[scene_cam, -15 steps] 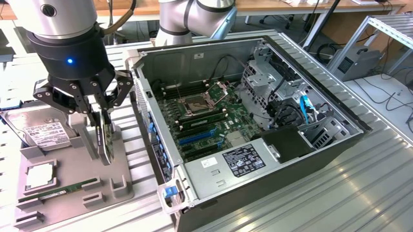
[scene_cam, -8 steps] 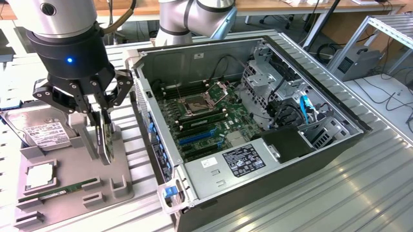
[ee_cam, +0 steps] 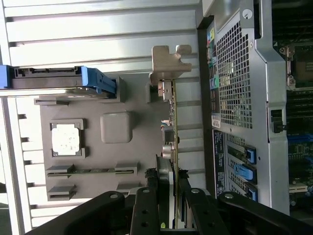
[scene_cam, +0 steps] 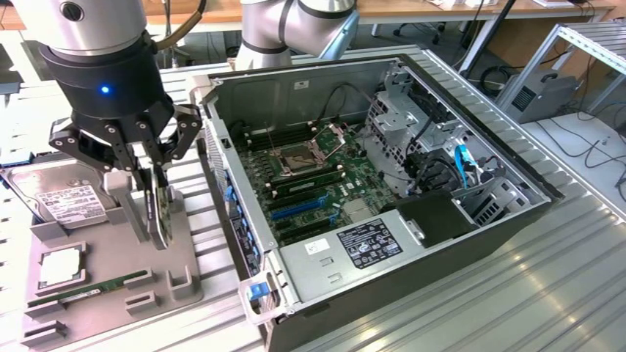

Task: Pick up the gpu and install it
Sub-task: 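Pick up the gpu and move the gpu toward the slot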

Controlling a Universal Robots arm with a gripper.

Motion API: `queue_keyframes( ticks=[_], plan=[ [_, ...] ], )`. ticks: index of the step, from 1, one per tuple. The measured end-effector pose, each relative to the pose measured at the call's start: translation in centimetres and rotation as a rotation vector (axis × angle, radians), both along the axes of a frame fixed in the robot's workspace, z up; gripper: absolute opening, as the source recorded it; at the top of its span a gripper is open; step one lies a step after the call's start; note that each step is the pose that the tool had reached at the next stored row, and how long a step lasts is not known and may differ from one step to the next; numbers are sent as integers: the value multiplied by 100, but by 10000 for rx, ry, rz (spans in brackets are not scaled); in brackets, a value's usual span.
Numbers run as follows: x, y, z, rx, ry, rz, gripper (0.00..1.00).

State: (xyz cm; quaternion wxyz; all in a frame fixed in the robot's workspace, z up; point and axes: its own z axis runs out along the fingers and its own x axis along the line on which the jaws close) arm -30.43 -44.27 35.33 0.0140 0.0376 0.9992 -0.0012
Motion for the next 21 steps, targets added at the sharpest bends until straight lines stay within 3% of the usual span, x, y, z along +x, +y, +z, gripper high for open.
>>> queue_keyframes(
  ticks=[21],
  plan=[
    [0, 0, 53, 0, 0, 0, 27]
  ],
)
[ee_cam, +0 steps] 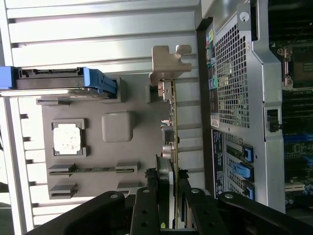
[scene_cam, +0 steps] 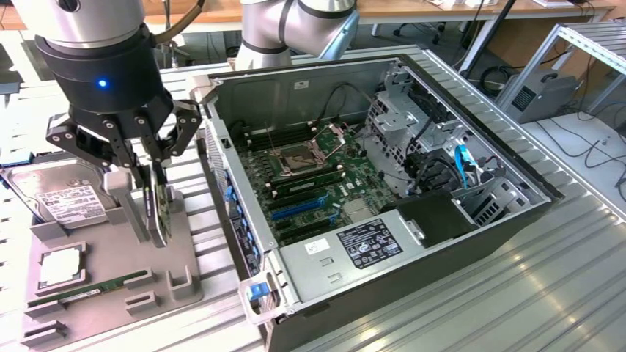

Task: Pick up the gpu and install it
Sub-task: 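Pick up the gpu and move the gpu toward the slot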

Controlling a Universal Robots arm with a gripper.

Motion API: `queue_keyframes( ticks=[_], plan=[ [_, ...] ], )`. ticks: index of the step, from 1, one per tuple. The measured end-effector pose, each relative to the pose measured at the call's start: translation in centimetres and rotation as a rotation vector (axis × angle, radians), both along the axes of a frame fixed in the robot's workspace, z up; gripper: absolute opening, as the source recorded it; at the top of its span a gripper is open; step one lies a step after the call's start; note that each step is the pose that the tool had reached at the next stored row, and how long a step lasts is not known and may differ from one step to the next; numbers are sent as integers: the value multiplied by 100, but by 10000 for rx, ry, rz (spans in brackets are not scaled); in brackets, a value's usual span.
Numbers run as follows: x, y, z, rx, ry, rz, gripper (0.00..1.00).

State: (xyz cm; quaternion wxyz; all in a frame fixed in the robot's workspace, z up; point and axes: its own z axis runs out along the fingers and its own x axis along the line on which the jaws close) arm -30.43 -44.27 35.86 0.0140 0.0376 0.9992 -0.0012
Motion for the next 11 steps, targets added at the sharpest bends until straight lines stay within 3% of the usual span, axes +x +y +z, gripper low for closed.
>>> queue_keyframes(
  ticks=[11],
  plan=[
    [0, 0, 23, 0, 0, 0, 27]
  ],
)
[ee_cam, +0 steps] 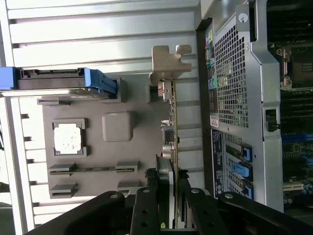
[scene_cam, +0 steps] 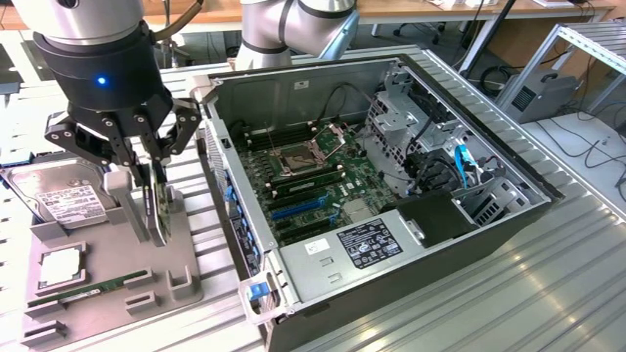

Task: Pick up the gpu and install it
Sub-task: 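Pick up the gpu and move the gpu toward the slot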

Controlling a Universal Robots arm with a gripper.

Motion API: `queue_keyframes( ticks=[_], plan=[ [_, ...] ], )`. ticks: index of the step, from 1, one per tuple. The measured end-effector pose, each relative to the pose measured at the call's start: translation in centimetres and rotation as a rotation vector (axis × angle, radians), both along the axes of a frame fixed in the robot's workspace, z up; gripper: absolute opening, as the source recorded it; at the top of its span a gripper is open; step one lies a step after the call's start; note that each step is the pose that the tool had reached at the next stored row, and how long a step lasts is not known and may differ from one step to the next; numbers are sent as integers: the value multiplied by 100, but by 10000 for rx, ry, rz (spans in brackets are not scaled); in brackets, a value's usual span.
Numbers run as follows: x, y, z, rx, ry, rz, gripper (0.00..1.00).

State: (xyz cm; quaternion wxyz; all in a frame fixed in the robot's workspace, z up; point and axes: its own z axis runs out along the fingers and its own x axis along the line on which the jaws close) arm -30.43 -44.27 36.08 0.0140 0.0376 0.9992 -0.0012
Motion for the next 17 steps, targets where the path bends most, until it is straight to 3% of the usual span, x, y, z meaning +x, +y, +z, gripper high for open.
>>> queue_keyframes(
  ticks=[17],
  plan=[
    [0, 0, 31, 0, 0, 0, 27]
  ],
)
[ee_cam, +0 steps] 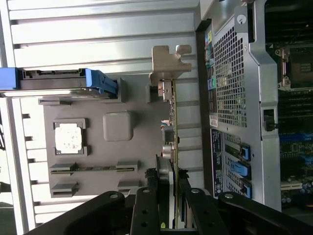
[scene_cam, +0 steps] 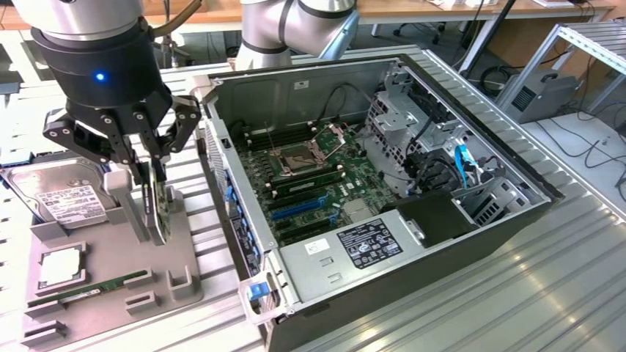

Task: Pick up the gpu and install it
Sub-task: 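Pick up the gpu and move the gpu toward the slot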

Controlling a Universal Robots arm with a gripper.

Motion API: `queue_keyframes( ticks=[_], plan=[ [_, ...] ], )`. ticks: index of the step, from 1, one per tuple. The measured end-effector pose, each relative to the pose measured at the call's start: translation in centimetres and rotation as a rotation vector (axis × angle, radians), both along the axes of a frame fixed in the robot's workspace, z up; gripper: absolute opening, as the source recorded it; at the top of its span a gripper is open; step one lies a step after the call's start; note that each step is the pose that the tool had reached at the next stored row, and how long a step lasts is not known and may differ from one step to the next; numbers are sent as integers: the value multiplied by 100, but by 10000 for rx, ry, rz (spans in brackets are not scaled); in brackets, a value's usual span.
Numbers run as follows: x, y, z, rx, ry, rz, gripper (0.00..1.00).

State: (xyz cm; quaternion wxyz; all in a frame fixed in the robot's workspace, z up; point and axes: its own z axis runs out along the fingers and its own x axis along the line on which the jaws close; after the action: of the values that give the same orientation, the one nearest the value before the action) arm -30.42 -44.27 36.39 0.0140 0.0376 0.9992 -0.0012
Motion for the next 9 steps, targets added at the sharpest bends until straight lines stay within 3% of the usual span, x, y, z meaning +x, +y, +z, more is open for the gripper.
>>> queue_keyframes(
  ticks=[9],
  plan=[
    [0, 0, 17, 1, 0, 1, 27]
  ],
)
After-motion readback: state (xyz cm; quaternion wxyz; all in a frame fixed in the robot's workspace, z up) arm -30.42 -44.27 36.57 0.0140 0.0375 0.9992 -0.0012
